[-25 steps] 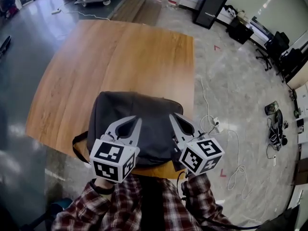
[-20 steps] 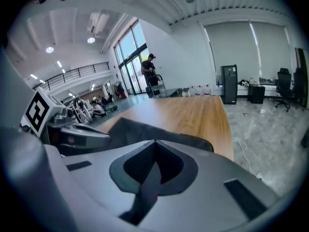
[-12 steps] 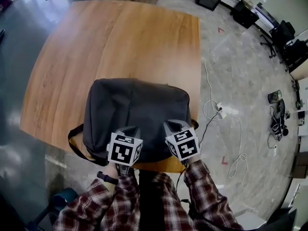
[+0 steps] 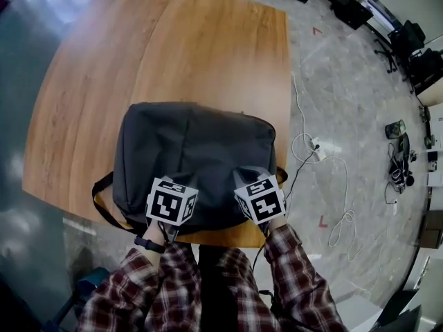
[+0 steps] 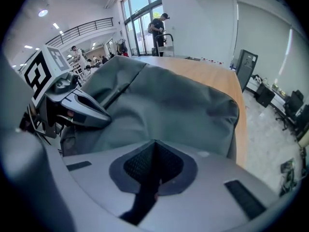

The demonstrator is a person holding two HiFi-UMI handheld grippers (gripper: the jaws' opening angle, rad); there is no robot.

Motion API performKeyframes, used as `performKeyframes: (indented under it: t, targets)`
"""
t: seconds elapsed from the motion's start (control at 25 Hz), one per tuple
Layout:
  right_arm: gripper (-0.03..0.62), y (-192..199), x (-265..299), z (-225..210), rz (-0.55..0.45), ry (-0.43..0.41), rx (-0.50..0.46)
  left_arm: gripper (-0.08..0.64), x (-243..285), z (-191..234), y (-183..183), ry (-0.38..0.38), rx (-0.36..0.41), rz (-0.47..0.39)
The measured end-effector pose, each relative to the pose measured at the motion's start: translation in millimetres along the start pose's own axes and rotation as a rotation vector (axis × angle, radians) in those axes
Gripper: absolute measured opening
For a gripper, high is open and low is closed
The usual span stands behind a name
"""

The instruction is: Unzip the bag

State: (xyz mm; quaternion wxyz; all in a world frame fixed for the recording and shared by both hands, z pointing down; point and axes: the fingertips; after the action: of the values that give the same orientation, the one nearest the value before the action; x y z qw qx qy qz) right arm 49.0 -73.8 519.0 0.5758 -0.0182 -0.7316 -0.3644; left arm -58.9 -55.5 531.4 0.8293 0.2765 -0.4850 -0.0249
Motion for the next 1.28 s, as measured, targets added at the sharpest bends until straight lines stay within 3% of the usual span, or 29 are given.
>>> performKeyframes:
  t: [0.2,0.36,0.48,0.64,0.8,1.0,1.16,1.28]
  targets:
    - [0.011,0.6,1.0,-5.9,0.002,0.013,0.151,0.009,9.0,9.4,-19.5,0.045,0.113,0.039]
    - [0.011,2.6,-0.4,3.6,0.018,-0.086,0.316,0.009,12.1,19.8,-34.2,0.057,0.218,0.077]
    - [0.011,4.0,-1.6,20.3,0.021,-0.157,0.374,0.009,12.2,28.0,-39.3,0.046,0.273,0.094]
    - [0.011,1.4,-0.9,52.5,0.041,-0.221,0.369,0.009,7.7,42.9,-45.7,0.011,0.297,0.109]
    - [0.011,-4.6,4.4,93.1,0.056,-0.233,0.300,0.009,-0.3,60.4,-48.4,-0.038,0.309,0.118]
    - [0.009,-17.9,18.0,140.0,0.063,-0.266,0.280,0.009,-12.8,84.2,-44.8,-0.093,0.399,0.138]
    - [0.011,-28.1,28.2,155.7,0.059,-0.275,0.286,0.009,-20.3,97.3,-45.4,-0.091,0.472,0.114]
    - [0.011,-28.8,29.5,154.3,0.066,-0.322,0.322,0.009,-26.2,98.6,-49.4,-0.142,0.505,0.083]
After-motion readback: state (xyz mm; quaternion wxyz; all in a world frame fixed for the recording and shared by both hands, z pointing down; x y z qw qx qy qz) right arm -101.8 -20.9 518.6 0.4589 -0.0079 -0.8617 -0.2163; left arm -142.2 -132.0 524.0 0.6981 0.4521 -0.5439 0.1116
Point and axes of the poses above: the fingertips, and each gripper's own axes: x forward along the fingers, z to its left, y out of its underside
